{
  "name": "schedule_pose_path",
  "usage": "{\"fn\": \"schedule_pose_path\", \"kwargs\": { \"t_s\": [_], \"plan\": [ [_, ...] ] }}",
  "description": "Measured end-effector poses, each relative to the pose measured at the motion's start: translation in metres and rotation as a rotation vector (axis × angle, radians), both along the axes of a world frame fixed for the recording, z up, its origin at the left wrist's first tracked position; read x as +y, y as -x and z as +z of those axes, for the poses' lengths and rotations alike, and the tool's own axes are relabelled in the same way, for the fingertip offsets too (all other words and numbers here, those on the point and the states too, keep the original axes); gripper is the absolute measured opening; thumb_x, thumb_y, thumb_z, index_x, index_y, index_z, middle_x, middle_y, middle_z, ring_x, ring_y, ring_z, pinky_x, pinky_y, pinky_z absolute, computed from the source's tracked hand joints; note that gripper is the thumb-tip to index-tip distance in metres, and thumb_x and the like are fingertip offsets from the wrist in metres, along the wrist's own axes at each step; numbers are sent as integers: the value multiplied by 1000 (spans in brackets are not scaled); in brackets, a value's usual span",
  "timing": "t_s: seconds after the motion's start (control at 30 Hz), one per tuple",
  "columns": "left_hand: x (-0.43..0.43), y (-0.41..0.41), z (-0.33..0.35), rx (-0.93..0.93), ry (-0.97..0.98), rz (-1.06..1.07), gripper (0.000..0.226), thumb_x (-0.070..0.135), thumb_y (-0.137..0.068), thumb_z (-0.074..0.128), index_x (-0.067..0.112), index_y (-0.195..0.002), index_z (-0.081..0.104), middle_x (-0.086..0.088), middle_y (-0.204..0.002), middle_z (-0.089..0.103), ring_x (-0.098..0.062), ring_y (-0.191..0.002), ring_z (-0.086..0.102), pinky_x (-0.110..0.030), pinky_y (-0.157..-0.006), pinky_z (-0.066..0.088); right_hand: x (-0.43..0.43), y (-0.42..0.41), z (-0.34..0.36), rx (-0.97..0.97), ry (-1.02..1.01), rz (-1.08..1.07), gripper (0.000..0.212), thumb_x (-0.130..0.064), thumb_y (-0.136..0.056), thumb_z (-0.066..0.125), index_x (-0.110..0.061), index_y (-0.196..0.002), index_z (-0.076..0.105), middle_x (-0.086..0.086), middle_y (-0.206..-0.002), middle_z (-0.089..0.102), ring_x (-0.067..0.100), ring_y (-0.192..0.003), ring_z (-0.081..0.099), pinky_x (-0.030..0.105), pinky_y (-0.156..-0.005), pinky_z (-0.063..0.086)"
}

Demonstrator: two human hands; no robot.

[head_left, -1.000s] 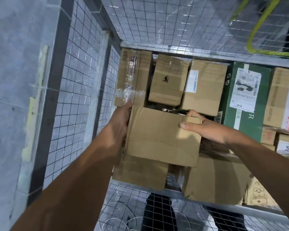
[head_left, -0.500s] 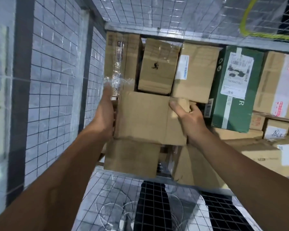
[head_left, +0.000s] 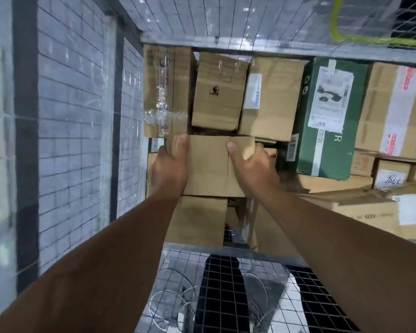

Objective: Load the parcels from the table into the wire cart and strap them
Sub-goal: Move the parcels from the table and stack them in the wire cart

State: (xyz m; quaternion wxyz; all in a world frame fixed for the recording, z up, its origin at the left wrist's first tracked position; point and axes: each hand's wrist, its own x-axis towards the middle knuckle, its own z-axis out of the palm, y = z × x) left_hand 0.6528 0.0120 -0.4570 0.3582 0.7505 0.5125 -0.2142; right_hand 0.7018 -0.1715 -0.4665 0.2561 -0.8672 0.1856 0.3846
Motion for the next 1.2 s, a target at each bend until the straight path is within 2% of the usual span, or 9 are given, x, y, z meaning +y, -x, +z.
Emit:
{"fn": "schedule_pose_path", "kwargs": {
  "t_s": [0.07,0.17,0.27,0.43,0.6,0.7,0.9,1.03,1.2],
  "plan": [
    [3,-2,14,39,39,-19,118,101,-75,22,20,-160,32,-15,-157,47,-39,-144,44,-64,-118,31,-6,-15,13,139,53,136,123,-103,-71,18,-20,-162,21,12,-162,38,40,-145,40,55,-108,40],
    [8,-5,50,69,3,-43,112,94,-81,35,18,-163,23,-15,-161,41,-37,-152,32,-66,-123,16,-18,-36,55,279,-45,133,120,-98,-76,33,-17,-163,19,11,-167,32,38,-150,35,49,-113,36],
    [-2,2,101,28,-37,-174,111,93,-77,37,19,-160,34,-7,-160,45,-32,-150,36,-63,-123,16,-42,-28,118,210,-93,146,109,-92,-80,41,-17,-159,33,9,-158,47,33,-141,49,37,-104,42],
    [-45,28,189,36,53,-454,84,79,-92,46,29,-159,37,-1,-169,30,-27,-153,31,-59,-123,20,-116,25,234,28,-40,143,78,-78,-90,47,-21,-144,53,11,-145,58,32,-128,57,43,-105,49],
    [-123,43,279,-133,138,-723,75,74,-93,50,28,-152,48,-5,-157,48,-31,-144,43,-49,-119,34,-194,96,336,-209,121,53,66,-58,-99,53,-12,-146,53,17,-141,60,33,-133,51,38,-110,39],
    [-181,56,331,-269,175,-910,68,74,-90,50,28,-139,58,-7,-142,61,-33,-133,53,-52,-112,41,-236,149,383,-310,160,-116,62,-53,-98,57,-15,-146,53,13,-144,57,32,-137,46,41,-114,36],
    [-303,110,403,-370,198,-1274,68,63,-99,52,18,-150,50,-14,-152,52,-30,-141,45,-43,-118,34,-330,290,447,-445,193,-557,60,-53,-100,55,-16,-148,51,9,-150,53,31,-140,45,44,-117,34],
    [-394,183,442,-422,276,-1558,60,59,-98,57,16,-142,56,-16,-142,60,-34,-132,54,-44,-109,42,-379,421,483,-563,313,-929,54,-39,-99,65,-8,-143,57,14,-142,59,33,-137,49,39,-116,32],
    [-500,317,484,-392,496,-1938,70,59,-96,59,16,-150,51,-8,-154,53,-28,-144,46,-50,-120,35,-406,598,503,-657,430,-1451,57,-39,-99,65,-9,-146,54,14,-145,57,32,-136,50,44,-116,37]
  ]
}}
